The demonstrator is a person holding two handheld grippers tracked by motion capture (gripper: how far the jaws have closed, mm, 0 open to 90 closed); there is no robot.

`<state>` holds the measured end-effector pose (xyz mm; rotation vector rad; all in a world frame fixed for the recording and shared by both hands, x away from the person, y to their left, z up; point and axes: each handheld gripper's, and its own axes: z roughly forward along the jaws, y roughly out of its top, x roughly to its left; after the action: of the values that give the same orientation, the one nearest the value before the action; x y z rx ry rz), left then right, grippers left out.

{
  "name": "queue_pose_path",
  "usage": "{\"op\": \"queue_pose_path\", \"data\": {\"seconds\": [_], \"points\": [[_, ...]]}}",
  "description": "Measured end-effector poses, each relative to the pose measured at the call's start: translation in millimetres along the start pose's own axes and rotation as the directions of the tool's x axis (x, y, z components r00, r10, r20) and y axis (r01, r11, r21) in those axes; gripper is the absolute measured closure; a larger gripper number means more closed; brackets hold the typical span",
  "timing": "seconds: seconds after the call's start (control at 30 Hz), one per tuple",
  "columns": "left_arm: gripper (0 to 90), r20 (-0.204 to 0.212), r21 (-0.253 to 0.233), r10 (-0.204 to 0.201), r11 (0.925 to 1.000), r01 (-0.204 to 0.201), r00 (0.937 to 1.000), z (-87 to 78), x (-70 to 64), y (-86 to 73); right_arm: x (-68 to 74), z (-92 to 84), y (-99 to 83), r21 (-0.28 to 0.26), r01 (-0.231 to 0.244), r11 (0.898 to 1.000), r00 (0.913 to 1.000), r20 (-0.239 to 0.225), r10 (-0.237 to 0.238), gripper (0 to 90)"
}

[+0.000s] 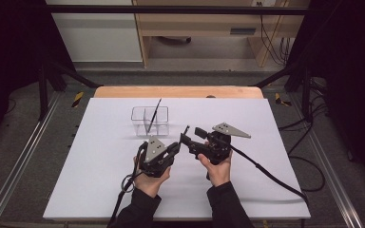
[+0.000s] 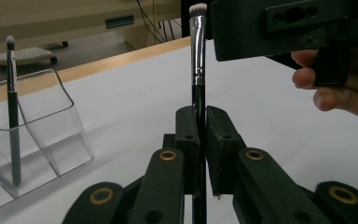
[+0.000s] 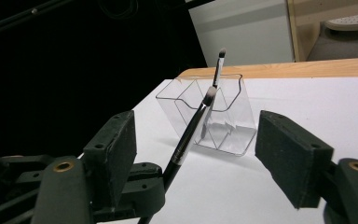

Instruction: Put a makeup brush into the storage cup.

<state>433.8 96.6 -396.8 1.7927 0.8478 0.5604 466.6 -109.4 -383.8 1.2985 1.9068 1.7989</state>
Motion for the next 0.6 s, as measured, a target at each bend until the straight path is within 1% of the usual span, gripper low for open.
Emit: {"op": "queue_pose_path", "data": {"seconds": [0.2,0.6], "points": [[83.5,0.002,-0.010,0.001,0.9999,-0.001,1.0000,-0.1,-2.6,1.3,0.0,1.0,-0.5,0.002,-0.012,1.000,0.9999,0.004,0.012,36.0],[83.4,0.003,-0.028,-0.002,0.9996,0.002,1.0000,0.6,-7.7,2.2,0.1,2.6,-0.8,0.002,-0.047,0.999,0.9988,-0.012,0.047,47.8]]}}
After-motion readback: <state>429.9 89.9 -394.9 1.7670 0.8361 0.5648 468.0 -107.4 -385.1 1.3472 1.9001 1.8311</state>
